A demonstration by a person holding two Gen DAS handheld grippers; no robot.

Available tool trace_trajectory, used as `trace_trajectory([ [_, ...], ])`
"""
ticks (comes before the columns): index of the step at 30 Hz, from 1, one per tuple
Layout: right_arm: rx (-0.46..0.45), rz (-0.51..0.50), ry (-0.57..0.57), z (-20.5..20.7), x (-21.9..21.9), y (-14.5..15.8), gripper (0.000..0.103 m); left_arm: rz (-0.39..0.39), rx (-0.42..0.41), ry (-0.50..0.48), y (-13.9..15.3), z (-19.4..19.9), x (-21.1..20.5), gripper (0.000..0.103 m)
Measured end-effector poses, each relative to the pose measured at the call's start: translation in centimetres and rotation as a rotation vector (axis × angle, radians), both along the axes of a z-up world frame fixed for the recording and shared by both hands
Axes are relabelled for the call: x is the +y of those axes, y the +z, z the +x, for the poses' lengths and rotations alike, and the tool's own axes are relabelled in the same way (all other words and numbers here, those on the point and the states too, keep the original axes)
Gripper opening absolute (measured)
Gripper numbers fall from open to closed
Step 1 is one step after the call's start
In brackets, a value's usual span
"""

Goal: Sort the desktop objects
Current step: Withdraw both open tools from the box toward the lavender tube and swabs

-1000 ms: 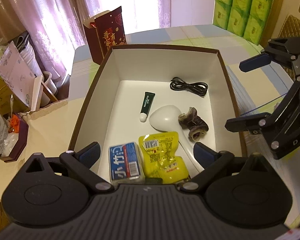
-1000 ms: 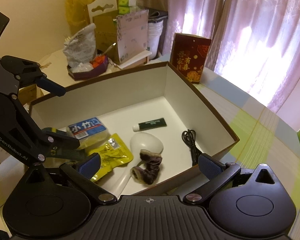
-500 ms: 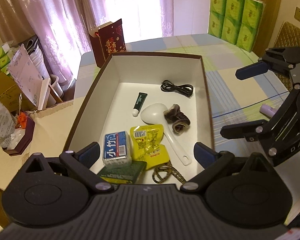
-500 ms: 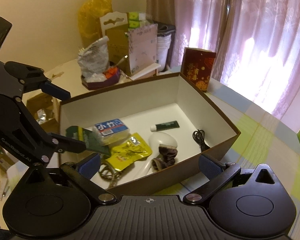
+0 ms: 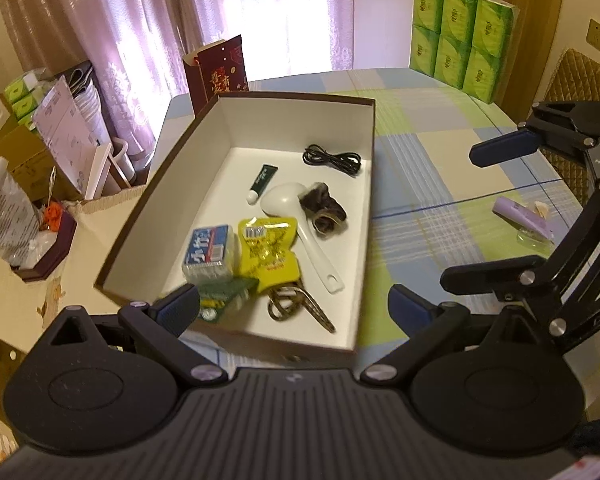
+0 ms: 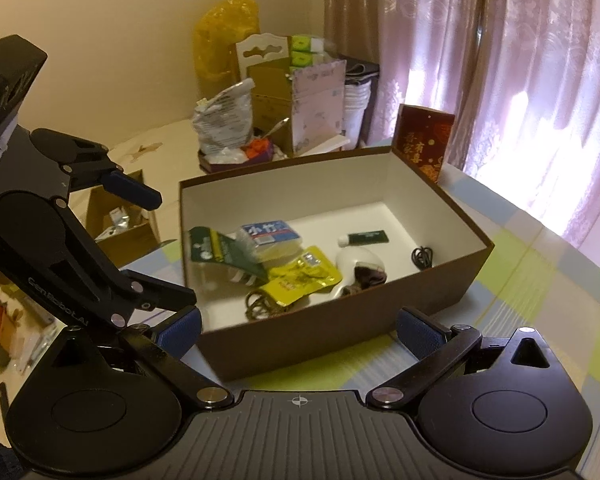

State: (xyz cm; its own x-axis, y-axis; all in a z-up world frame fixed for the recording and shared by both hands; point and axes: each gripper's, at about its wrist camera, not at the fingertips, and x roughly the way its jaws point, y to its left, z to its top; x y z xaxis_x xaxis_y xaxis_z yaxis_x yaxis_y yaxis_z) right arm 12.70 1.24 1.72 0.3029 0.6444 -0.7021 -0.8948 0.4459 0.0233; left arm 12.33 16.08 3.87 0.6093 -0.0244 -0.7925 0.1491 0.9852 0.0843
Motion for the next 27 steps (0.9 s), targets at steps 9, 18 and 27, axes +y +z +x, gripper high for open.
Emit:
trace_trajectory([
  [9,0.016,0.005,0.034,-2.7,-2.4,-0.3,0.101,-0.019,0.001,0.051,-0.2,-3.3,-1.7,0.099],
  [18,0.037,-0.001,0.022,-4.1,-5.4,-0.9,0.101,-0.031,-0.008,0.109,-0.3,-5.8,-3.0,0.101],
  [27,0.073,-0.012,-0.087,-4.2,-9.7,-2.2,0.101,-0.053,0.017,0.083,-1.7,-7.0,-6.4,0.101],
])
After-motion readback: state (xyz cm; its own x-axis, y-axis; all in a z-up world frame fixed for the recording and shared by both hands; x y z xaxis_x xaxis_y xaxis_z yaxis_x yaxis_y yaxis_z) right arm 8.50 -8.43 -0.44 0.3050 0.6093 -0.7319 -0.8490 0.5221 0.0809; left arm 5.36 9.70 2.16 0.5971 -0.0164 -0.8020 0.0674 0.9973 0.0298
